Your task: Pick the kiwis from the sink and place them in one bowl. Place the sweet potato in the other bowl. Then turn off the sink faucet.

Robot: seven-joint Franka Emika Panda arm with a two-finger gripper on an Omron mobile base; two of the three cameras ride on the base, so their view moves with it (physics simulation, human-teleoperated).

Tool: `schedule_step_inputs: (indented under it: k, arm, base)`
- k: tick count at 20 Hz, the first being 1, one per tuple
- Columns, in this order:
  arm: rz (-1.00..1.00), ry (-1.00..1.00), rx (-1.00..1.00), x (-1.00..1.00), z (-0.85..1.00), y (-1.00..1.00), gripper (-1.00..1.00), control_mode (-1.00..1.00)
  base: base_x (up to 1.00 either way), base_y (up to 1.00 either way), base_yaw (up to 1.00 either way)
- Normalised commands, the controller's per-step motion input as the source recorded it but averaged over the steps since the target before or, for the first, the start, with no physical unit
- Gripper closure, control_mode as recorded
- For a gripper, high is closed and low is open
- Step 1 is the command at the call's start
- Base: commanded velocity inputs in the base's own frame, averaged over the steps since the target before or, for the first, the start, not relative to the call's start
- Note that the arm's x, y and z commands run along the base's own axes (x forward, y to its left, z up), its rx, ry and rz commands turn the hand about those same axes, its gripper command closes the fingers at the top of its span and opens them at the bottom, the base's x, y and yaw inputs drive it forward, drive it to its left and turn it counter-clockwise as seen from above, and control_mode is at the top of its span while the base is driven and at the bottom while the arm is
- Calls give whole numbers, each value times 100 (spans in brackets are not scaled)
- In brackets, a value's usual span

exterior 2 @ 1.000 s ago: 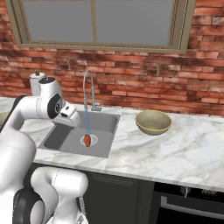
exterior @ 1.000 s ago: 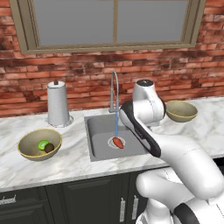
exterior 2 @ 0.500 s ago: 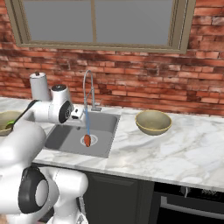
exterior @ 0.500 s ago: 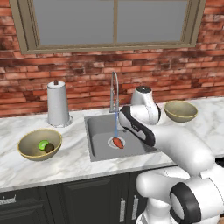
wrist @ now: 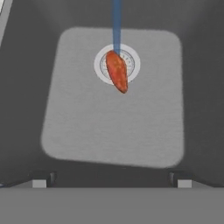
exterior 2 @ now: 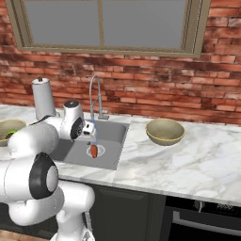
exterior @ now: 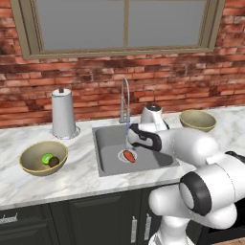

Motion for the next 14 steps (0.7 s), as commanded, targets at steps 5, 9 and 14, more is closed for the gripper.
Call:
schedule_step_inputs:
  k: [5, 9, 14]
  arm:
    - [0, 3, 1, 35, -48, 0, -100, -100]
    - [0, 2, 0, 32, -47, 0, -100, -100]
    - [0, 0, 0, 29, -38, 0, -100, -100]
  base:
    - [0, 0, 0]
    - [0, 0, 0]
    - [0, 0, 0]
